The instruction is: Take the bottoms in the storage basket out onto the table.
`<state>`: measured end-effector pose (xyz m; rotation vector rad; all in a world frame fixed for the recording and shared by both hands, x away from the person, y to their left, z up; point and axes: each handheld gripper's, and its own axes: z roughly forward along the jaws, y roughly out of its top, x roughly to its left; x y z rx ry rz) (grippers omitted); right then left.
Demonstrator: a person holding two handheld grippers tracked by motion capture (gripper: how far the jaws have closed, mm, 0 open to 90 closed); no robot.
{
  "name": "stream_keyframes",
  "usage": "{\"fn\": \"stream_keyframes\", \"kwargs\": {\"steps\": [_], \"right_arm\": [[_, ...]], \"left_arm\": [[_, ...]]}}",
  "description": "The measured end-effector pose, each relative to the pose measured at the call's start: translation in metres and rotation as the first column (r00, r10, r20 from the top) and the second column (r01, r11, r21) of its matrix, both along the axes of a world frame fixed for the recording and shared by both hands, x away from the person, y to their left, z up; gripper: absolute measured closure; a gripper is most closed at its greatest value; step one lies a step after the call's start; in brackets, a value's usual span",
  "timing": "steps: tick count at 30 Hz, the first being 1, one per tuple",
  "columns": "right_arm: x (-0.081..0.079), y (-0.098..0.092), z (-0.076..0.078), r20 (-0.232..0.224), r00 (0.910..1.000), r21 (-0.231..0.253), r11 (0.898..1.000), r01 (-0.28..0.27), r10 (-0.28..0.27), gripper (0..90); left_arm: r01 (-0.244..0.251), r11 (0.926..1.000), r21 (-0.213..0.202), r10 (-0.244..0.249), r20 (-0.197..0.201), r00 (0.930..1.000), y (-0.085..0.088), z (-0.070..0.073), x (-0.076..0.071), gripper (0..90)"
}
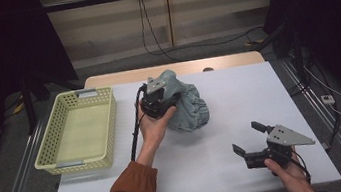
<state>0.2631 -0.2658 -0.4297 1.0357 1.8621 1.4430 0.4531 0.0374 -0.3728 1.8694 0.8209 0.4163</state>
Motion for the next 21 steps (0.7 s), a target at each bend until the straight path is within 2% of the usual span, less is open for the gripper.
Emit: {"fn": "stream_keyframes", "kwargs": {"steps": [11, 21], "right_arm": [[0.000, 0.000, 0.000, -0.001, 1.0000, -0.001, 1.000, -0.003, 0.003, 2.8], [0.000, 0.000, 0.000, -0.001, 1.0000, -0.001, 1.000, -0.004, 0.004, 2.8]], "left_arm": [[0.014, 0.9997, 0.019, -0.014, -0.002, 0.9999, -0.005, -0.007, 0.003, 66.4], [0.040, 0.9973, 0.062, -0.039, -0.022, 0.9990, -0.013, -0.016, 0.006, 64.3]]}}
